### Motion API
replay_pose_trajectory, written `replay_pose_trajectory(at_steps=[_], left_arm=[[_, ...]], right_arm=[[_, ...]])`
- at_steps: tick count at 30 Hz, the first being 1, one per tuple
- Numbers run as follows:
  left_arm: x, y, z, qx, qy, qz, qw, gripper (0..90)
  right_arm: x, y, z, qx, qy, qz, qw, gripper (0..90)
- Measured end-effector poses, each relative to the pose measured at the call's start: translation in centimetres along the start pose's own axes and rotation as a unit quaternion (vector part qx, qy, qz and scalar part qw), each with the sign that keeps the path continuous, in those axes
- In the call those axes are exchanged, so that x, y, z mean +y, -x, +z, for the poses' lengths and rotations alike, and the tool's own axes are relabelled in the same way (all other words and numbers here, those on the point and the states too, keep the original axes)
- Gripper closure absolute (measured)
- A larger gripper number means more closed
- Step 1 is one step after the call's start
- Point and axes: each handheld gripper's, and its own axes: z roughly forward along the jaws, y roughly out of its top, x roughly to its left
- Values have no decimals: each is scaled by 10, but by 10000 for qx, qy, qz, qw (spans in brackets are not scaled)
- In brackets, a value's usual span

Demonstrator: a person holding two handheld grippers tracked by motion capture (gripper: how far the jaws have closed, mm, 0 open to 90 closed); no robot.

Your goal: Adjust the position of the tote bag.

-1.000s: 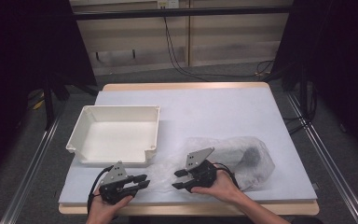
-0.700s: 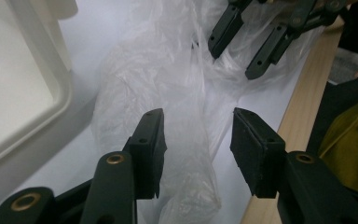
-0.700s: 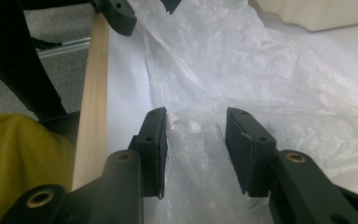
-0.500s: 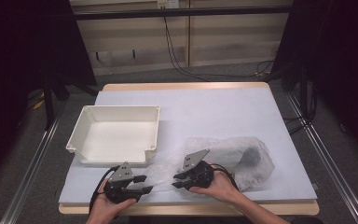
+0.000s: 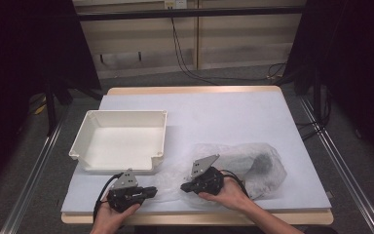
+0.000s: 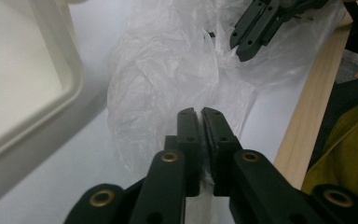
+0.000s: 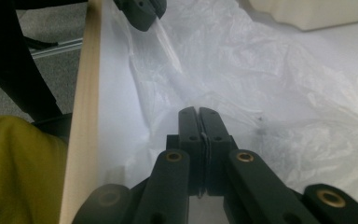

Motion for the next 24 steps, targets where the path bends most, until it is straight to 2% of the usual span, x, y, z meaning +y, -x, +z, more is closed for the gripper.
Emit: replay_pose_trajectory(at_steps=[3,5,7,8,13,18,19,20,24], left_arm=[[1,-3,-4,-22,206,-110,9997,890],[3,-4,-6,6,239,-135,9996,893],[4,-4,-6,-50,319,-175,9993,894],[5,-3,-7,10,292,-147,9995,894],[8,0,-8,-90,440,-174,9988,894],[12,1,-10,-92,488,-156,9986,894],[13,1,-11,-73,469,-166,9987,894],[13,1,-11,-63,464,-174,9987,893],[16,3,-12,-79,420,-129,9990,892]], right_arm=[[3,-2,-8,33,153,-42,9999,900],[5,-3,-11,52,206,-46,9998,900],[6,-3,-17,63,281,-19,9996,900],[6,-3,-19,58,320,-13,9995,900],[9,-4,-39,11,538,2,9986,900],[8,-7,-64,-158,644,-74,9978,900],[8,-7,-64,-158,644,-74,9978,900],[5,-7,-73,-236,678,-32,9974,900],[0,-6,-84,-287,712,-9,9970,900]])
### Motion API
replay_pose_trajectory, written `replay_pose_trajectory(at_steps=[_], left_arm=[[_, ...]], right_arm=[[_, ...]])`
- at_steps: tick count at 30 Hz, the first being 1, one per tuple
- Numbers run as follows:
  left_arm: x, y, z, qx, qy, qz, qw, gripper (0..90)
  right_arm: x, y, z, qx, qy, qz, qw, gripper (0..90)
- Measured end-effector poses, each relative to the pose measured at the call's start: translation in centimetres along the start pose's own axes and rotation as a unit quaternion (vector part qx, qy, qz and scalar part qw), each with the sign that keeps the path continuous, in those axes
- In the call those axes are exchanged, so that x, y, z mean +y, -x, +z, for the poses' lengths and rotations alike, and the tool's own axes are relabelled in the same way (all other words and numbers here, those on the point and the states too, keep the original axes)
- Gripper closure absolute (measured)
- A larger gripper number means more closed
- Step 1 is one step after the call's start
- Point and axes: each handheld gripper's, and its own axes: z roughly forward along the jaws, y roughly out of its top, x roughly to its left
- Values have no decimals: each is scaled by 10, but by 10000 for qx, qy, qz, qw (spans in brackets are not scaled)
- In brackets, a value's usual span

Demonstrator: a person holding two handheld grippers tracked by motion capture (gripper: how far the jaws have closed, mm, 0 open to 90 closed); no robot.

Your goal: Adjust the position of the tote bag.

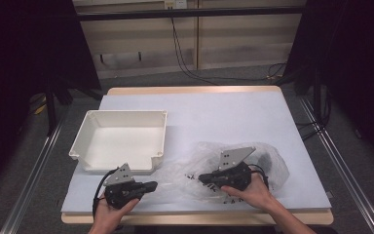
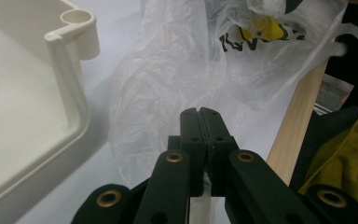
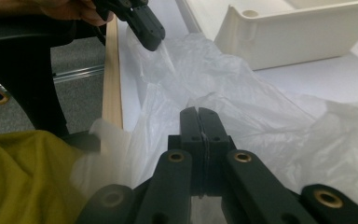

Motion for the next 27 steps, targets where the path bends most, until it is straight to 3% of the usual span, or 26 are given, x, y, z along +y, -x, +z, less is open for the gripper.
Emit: replay_pose_trajectory(at_steps=[5,9,15,27], left_arm=[[4,4,-1,18,-46,72,10000,892],[6,2,-1,-11,-31,-21,10000,892],[12,3,2,-23,-146,-13,9999,893],[26,6,2,106,-332,119,9993,893]], right_arm=[[-7,3,-27,-326,-12,-10,9995,900],[-10,8,-42,-516,19,36,9987,900],[-18,15,-78,-962,86,174,9952,900],[-39,17,-117,-1438,18,380,9889,900]])
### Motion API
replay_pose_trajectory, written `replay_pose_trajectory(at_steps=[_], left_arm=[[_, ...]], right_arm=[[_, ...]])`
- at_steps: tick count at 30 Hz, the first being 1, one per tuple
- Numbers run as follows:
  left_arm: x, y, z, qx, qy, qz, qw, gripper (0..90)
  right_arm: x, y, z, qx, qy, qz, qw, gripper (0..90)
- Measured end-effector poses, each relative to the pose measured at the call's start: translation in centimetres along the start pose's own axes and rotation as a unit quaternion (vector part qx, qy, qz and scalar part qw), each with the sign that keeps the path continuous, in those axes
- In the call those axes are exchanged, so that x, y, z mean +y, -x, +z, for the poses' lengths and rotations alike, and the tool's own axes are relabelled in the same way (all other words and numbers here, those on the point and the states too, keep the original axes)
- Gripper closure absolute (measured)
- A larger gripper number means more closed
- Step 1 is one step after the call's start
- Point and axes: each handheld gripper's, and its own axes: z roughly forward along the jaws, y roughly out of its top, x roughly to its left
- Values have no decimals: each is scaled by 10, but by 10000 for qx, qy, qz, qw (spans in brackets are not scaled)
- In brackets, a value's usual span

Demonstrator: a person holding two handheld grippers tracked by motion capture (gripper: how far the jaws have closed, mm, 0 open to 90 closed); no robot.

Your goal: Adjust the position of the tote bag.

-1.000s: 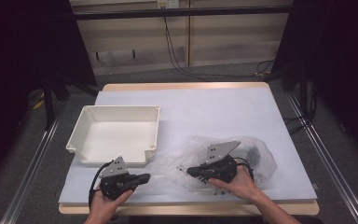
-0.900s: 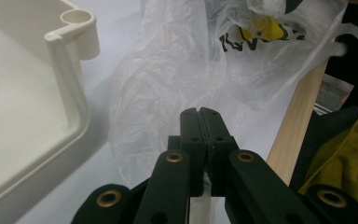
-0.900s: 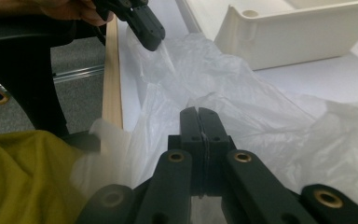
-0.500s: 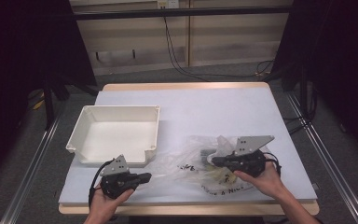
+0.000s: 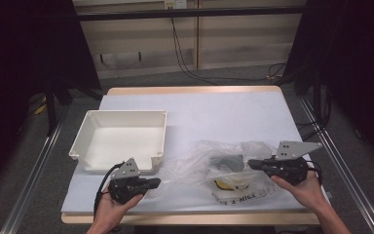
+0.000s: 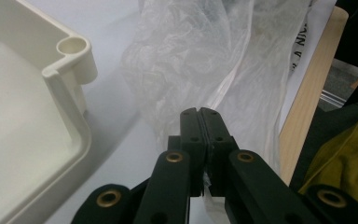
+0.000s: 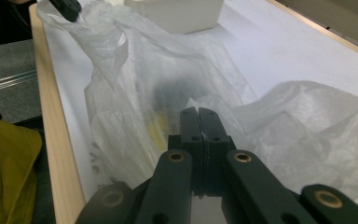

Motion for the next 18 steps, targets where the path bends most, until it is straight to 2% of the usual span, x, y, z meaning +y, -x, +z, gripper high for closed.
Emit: replay_pose_trajectory(at_steps=[5,7,9,14,16,18], left_arm=[[9,0,1,6,-20,75,10000,894],[13,0,2,22,-63,143,9999,894],[18,1,2,-9,-15,174,9998,894],[34,4,-1,46,32,321,9995,894],[41,3,-2,86,58,385,9992,894],[43,3,-3,102,82,355,9993,895]], right_arm=[[-13,6,-19,-276,-27,102,9996,900],[-15,7,-22,-301,-26,154,9994,900],[-22,9,-30,-430,-39,200,9989,900],[-34,14,-45,-652,-57,321,9973,900],[-41,18,-56,-814,-7,396,9959,900],[-42,18,-58,-852,-14,407,9955,900]])
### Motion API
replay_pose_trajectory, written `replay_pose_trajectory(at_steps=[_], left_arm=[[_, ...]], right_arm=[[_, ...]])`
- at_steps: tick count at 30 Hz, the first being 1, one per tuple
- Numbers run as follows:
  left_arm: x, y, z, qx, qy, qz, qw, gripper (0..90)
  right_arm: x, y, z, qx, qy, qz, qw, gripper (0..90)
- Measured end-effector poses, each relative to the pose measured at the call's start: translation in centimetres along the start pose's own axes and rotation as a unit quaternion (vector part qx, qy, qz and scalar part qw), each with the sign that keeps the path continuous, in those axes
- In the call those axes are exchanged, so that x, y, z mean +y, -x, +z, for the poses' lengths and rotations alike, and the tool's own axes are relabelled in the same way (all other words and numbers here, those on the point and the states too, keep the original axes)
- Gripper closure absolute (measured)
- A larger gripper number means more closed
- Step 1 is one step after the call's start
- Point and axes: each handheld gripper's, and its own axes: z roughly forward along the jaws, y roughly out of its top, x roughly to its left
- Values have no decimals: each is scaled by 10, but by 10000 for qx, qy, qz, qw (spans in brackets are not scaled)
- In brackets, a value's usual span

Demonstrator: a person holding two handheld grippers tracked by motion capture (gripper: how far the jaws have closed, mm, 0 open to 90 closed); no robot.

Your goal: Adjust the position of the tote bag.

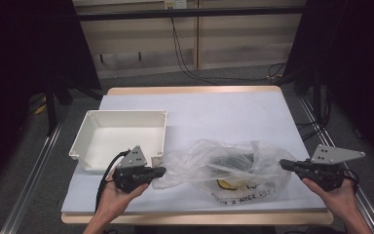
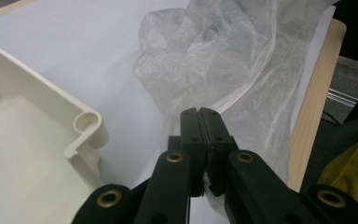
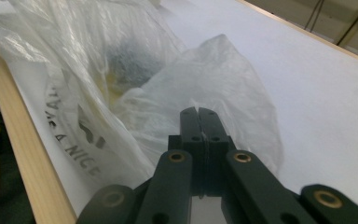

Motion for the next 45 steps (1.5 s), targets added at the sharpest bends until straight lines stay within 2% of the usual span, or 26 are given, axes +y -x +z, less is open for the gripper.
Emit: replay_pose_trajectory(at_steps=[4,8,12,15,25,26,33,38,42,43,44,45], left_arm=[[5,0,0,33,-64,114,9999,895],[9,3,3,-64,-106,121,9998,895],[14,6,9,-67,-161,167,9997,894],[16,7,12,-115,-116,207,9997,893],[17,18,38,-223,-393,469,9979,893],[16,18,41,-215,-494,527,9972,893],[-7,16,53,-203,-887,450,9948,896],[-25,11,61,-274,-1028,286,9939,896],[-33,7,68,-330,-1234,364,9911,897],[-36,7,70,-363,-1161,265,9922,897],[-37,4,70,-397,-1254,383,9906,897],[-41,5,74,-416,-1264,270,9907,898]], right_arm=[[-6,9,-12,-323,-32,34,9995,900],[-14,18,-25,-468,2,162,9988,900],[-17,17,-30,-644,-68,124,9978,900],[-22,19,-36,-681,-32,155,9976,900],[-31,23,-48,-895,-17,255,9957,900],[-33,24,-48,-873,-14,270,9958,900],[-48,21,-36,-716,-61,389,9967,900],[-55,19,-23,-620,-195,414,9970,900],[-63,21,-10,-584,-337,450,9967,900],[-63,21,-10,-584,-337,450,9967,900],[-65,21,-7,-572,-387,450,9966,900],[-67,21,-4,-531,-427,484,9965,900]])
